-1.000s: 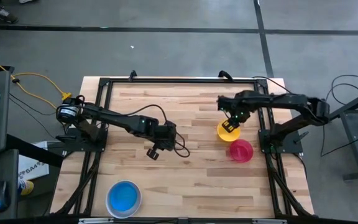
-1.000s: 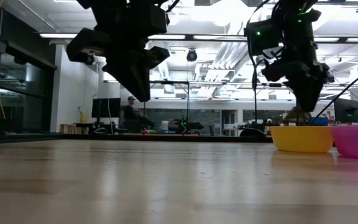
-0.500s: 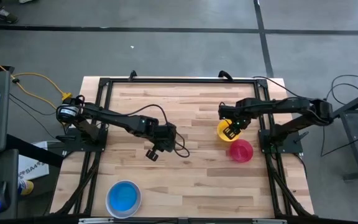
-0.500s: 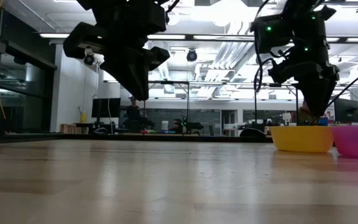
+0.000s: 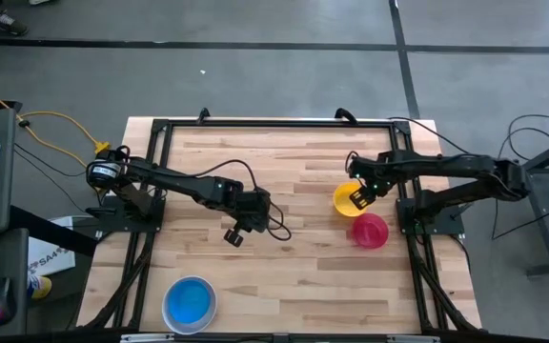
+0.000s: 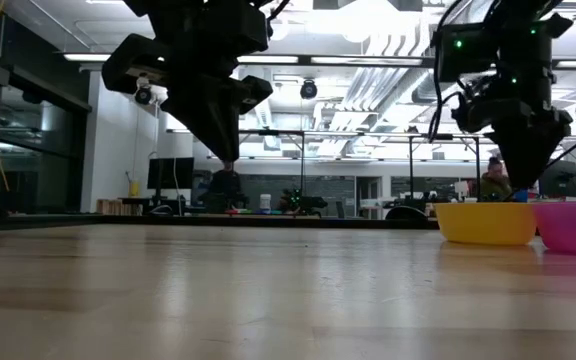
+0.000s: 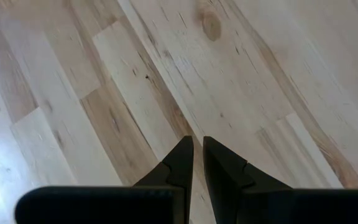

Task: Nest bowls inside each other
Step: Stack the yellow bowl on the blue bowl

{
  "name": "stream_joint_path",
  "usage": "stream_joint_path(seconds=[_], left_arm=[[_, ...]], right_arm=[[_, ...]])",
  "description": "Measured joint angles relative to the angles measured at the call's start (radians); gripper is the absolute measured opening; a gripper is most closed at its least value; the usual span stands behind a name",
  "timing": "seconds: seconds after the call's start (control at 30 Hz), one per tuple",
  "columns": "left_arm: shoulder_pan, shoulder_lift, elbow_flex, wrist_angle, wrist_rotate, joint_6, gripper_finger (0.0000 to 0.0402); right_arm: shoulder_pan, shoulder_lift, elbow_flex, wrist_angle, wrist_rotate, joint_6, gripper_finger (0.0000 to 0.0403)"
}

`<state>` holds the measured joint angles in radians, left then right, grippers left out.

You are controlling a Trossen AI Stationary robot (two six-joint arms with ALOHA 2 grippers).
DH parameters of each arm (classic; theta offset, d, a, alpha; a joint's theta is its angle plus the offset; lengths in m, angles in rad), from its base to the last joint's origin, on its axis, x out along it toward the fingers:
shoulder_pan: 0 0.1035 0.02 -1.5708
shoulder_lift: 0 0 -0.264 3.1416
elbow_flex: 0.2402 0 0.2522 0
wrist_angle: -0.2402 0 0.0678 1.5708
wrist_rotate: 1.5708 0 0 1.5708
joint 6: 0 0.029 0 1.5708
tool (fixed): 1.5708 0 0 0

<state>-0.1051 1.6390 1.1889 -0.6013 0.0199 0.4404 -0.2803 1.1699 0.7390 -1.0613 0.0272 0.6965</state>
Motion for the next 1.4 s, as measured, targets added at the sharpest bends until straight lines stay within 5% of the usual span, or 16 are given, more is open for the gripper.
stream_joint_path(seconds=[0.87, 1.4], left_arm=[[0.0, 0.0, 0.0, 0.002, -0.001, 0.0, 0.0035], [0.0, 0.0, 0.0, 0.003, -0.001, -0.004, 0.0035]], right_arm=[[-0.004, 0.003, -0.128, 0.187, -0.026, -0.01, 0.0136], [-0.004, 0.003, -0.128, 0.194, 0.0, -0.008, 0.0024]])
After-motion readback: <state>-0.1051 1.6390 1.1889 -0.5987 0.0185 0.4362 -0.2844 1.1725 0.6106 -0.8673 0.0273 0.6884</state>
